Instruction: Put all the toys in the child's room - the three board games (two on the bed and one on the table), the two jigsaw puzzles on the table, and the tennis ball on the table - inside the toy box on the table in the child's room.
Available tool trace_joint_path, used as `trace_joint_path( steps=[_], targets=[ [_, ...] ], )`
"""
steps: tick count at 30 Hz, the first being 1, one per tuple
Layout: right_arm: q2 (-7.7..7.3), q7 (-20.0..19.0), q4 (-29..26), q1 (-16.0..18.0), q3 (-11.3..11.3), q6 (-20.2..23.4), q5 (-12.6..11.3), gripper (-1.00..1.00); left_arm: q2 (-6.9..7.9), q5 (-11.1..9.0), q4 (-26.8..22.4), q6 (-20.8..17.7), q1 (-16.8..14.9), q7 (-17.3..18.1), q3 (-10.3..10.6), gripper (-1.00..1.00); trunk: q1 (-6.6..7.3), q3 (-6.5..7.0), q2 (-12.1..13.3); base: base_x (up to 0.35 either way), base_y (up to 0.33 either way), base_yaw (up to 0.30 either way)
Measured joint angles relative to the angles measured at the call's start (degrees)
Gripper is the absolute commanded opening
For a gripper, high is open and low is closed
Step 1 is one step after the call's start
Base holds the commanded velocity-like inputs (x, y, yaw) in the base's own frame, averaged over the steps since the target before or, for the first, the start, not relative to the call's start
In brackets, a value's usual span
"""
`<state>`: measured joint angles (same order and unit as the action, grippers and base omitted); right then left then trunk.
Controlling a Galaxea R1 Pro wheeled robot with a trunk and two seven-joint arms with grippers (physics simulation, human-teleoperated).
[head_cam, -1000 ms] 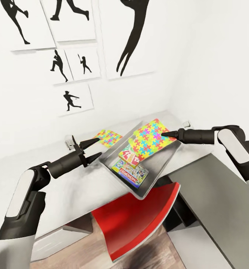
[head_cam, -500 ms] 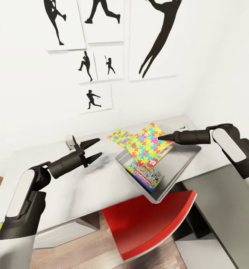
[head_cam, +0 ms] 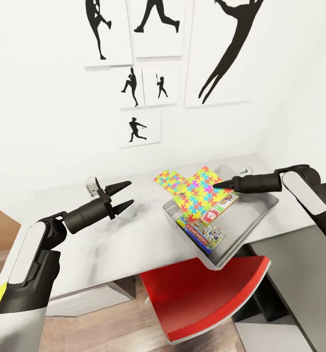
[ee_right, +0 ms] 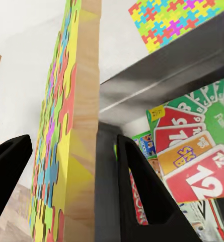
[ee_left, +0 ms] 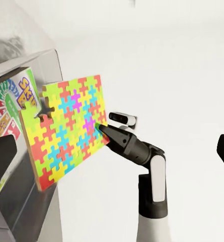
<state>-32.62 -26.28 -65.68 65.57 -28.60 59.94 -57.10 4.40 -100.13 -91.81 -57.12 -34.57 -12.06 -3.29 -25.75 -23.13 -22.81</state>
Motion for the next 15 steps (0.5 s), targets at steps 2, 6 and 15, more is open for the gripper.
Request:
trace_joint_path(
  steps=[2,6,15],
  targets=[
    [-0.52,0.01,1.37,0.09,0.18,0.00,0.48,-1.00,0.00,0.02,0.03,0.00,0.00,-0.05,0.00,1.00,0.00,0.01,0.00,0.000,0.000,0.031],
    [-1.23,0.01,2.96,0.20,0.58,0.02,1.04,-1.00,0.00,0.06,0.06,0.00,0.00,-0.09,0.05,1.00,0.00,0.01,0.00,0.000,0.000,0.019],
    [-4.53,-0.15,4.18,0.03,0.98,0.04,1.63,-1.00,0.00,0.09,0.08,0.00,0.00,-0.15,0.08,1.00,0.00,0.02,0.00,0.000,0.000,0.007]
  ],
)
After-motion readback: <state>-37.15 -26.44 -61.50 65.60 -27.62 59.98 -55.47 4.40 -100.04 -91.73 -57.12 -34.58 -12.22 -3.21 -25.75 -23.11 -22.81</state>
